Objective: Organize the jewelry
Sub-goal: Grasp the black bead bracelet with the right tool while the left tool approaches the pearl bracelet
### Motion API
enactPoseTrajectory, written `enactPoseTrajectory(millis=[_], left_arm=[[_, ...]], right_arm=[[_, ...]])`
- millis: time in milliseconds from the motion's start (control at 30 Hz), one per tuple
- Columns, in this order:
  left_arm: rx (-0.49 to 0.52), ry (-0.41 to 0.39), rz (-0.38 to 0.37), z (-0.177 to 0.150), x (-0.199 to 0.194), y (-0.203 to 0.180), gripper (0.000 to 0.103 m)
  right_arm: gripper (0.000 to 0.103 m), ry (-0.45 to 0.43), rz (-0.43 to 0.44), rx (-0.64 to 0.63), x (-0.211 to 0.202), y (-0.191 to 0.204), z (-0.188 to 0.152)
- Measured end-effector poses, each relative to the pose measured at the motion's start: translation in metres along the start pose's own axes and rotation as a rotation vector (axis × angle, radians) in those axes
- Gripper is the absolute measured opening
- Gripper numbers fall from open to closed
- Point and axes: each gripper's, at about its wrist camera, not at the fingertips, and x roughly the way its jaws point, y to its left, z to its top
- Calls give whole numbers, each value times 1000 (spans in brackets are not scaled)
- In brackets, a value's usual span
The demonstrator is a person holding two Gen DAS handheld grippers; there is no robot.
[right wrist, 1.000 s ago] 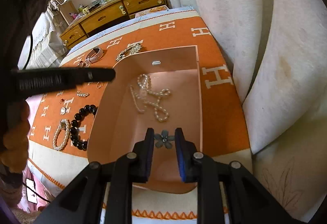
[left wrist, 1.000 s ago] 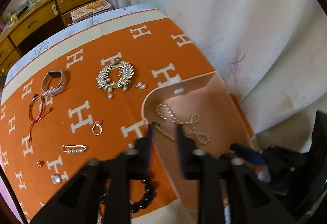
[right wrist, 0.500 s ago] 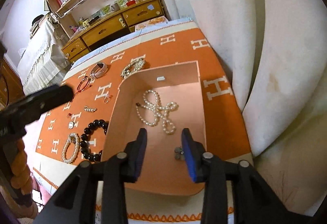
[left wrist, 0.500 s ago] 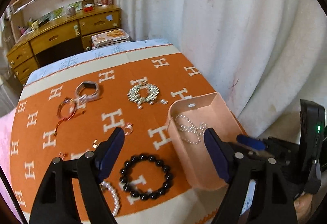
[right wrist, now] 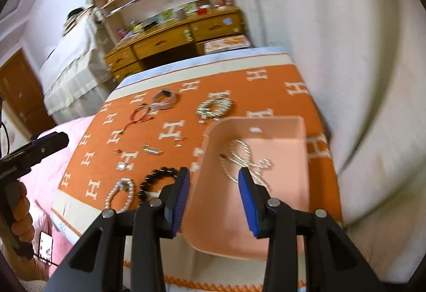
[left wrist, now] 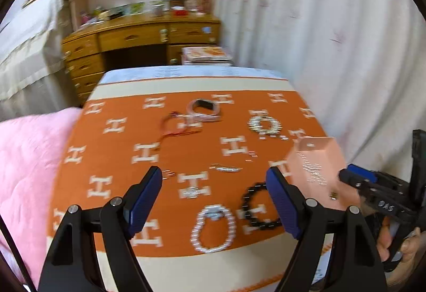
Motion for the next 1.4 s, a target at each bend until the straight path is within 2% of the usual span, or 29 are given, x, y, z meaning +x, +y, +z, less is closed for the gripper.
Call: enactPoseTrajectory(millis=[200,267,467,667,867,967,1067,1200,1267,1333,1367,1400], left_arm=[[-42,51,55,-14,9,32,79],[-39,106,49,-22,22,37,79],[25,299,26,-47,71,31,78],[100,410,2,-61,103,24,71],[141,512,-12,-61,125,18,56],[180,535,-8,-59,129,10,55],[213,555,-7,-59,132,3,55],[245,570,-1,-55,137,-6,55],[246,581,-5,-53,139,-10,52],[247,588,-7,-47,141,-13,44],[245,589,-8,-45,143,-13,41],[242,588,-6,-43,143,-14,33]], right_arm=[[38,76,50,-133,21,35,24],[38,110,59,-162,31,43,27],[38,304,58,-264,81,63,32],[38,401,18,-381,113,80,32],[38,467,-4,-514,138,100,19],[38,509,-36,-539,150,99,16],[38,546,-28,-543,157,95,16],[37,540,-14,-569,156,94,14],[32,535,-2,-566,155,94,14],[20,527,1,-569,154,96,13],[16,520,-1,-576,153,98,12],[15,512,0,-584,152,100,10]])
